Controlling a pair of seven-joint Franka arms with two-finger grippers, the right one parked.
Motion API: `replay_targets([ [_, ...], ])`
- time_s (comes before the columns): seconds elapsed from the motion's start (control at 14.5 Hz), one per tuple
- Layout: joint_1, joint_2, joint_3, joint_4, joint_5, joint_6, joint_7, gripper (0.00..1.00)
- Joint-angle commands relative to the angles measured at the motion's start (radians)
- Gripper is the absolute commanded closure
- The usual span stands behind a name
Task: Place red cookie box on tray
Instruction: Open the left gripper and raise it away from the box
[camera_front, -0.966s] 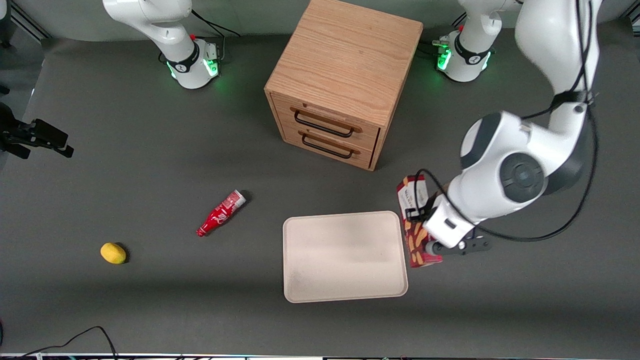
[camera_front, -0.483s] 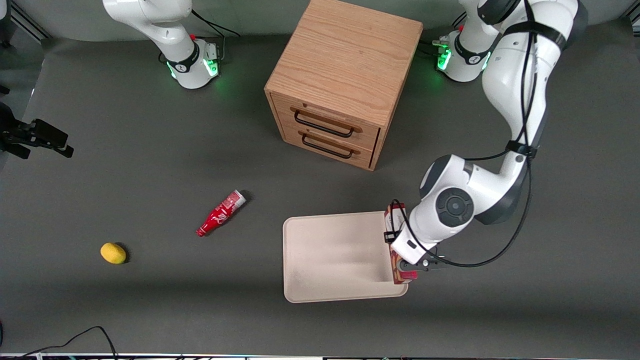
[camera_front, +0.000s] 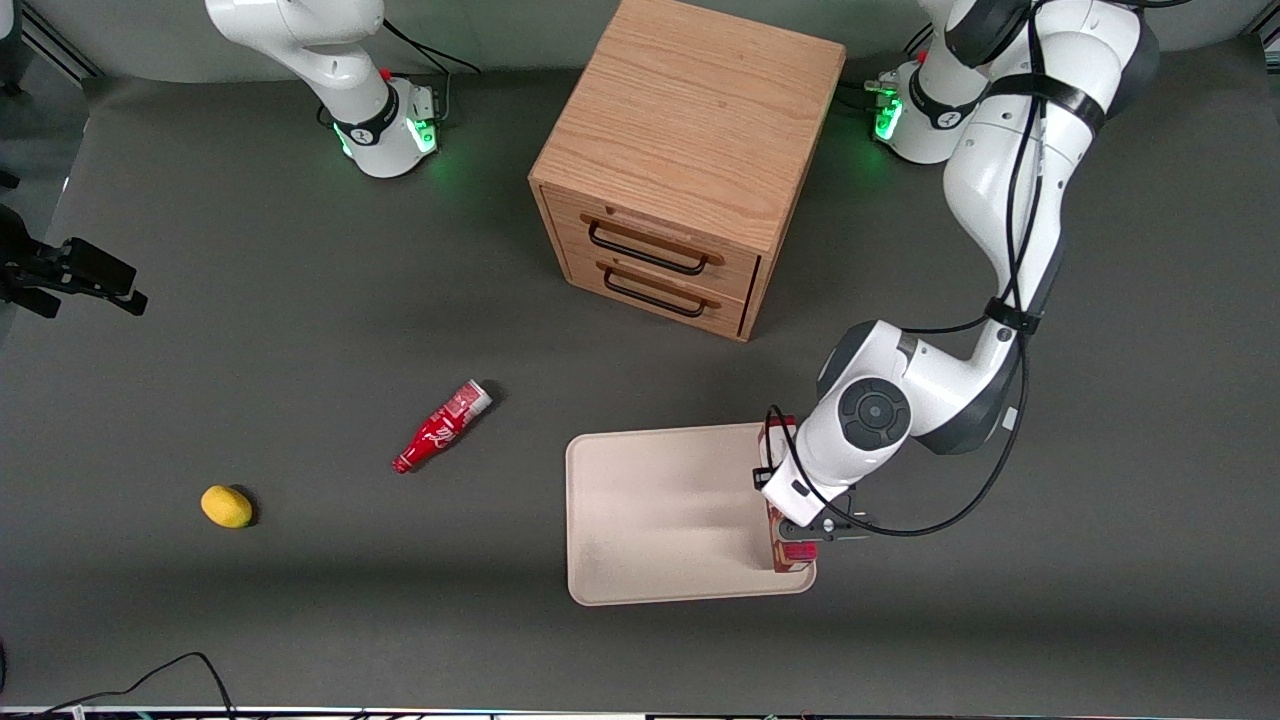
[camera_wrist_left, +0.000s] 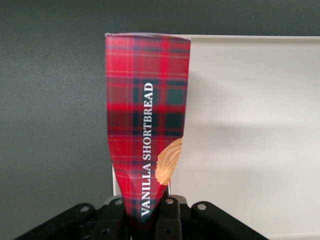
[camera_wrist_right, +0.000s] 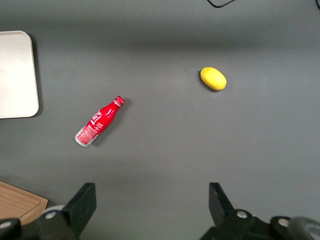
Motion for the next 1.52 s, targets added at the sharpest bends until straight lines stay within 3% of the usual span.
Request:
replay_targets([
  [0.0,-0.006,-0.011,0.001,-0.016,0.023,0.015,-0.033,0.13],
  [0.07,-0.004,-0.013,0.003,-0.016,0.023,0.015,-0.033,0.00],
  [0.48,0.010,-0.075,0.001,-0.014,0.008,-0.063,-0.037,0.00],
  [0.76,0.026,-0.233,0.001,-0.013,-0.004,-0.279,-0.022,0.00],
  [1.03,0.088,-0.440,0.010,-0.008,-0.061,-0.521,0.054,0.00],
  [1.17,0.099,-0.528,0.079,-0.007,-0.110,-0.622,0.151,0.00],
  [1.45,0.099,-0.693,0.307,-0.017,-0.239,-0.826,0.494,0.00],
])
